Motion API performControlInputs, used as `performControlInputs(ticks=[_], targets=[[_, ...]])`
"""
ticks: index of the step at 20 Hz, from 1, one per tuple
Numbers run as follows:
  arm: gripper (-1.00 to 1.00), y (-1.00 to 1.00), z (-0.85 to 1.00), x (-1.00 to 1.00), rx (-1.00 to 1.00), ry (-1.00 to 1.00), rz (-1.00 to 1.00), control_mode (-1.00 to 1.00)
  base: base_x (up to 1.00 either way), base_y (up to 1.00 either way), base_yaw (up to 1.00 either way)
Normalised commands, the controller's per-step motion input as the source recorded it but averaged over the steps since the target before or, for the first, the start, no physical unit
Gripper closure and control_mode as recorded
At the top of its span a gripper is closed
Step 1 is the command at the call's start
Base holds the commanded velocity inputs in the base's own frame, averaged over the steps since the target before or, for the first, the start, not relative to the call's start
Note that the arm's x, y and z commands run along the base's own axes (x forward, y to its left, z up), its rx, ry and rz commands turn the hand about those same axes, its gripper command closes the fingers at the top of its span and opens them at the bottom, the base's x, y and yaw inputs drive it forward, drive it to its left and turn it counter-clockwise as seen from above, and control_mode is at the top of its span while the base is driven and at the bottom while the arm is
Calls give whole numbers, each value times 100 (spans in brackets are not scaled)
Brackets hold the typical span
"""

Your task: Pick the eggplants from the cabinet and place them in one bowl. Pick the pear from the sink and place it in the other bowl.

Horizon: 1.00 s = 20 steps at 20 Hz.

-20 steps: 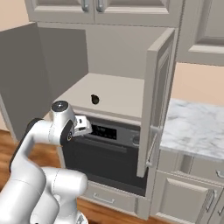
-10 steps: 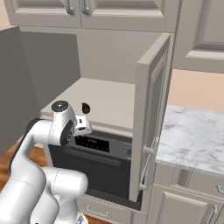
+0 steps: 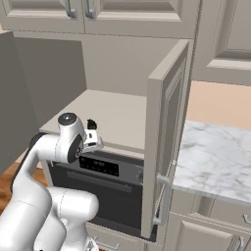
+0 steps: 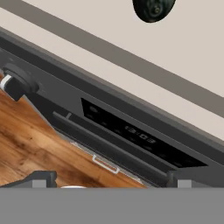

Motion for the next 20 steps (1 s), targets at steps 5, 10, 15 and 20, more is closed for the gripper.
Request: performControlInputs(ticks=[5, 10, 15, 20], targets=[[-100, 0, 0, 0, 0, 0, 0, 100, 0, 0, 0], [-100, 0, 0, 0, 0, 0, 0, -100, 0, 0, 0], [-100, 0, 20, 0, 0, -5, 0, -100, 0, 0, 0], [-100, 0, 53, 7, 0, -10, -2, -100, 0, 0, 0]])
